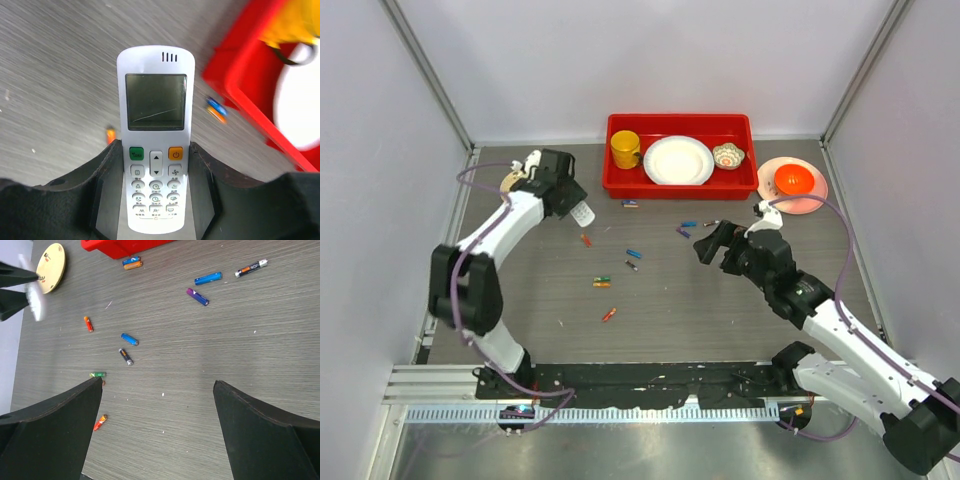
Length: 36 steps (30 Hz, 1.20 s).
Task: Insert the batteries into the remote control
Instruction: Pick up the remote control from the center of the board.
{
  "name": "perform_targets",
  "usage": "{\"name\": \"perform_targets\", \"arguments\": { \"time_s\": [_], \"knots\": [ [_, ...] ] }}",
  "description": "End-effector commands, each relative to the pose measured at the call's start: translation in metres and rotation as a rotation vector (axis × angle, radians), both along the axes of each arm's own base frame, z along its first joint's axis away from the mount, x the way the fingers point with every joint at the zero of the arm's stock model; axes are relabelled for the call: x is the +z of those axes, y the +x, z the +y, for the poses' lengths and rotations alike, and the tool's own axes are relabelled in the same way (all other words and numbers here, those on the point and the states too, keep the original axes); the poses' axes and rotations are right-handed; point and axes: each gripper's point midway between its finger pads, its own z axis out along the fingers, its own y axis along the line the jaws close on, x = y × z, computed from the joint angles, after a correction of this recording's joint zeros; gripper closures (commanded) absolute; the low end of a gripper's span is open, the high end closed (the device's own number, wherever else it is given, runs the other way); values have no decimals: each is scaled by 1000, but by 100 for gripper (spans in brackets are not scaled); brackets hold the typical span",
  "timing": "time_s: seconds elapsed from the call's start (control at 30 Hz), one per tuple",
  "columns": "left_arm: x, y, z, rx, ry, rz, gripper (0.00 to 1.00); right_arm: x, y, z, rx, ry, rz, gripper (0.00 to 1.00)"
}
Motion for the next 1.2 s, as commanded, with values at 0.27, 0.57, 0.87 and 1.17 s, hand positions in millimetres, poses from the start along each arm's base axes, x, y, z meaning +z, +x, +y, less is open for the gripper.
{"name": "perform_targets", "arguments": {
  "time_s": [0.27,0.57,0.87,1.17],
  "knots": [
    [80,-111,-117,-449,-474,-478,100,28,0,-20,-51,-53,-95,5],
    [121,-197,-134,-658,-769,-839,100,8,-22,-1,85,0,-40,5],
    [117,-229,-159,-854,-876,-949,100,14,-48,32,277,214,-122,6],
    [99,-237,-205,-976,-943,-877,100,-5,-66,34,343,197,-65,6]
  ]
}}
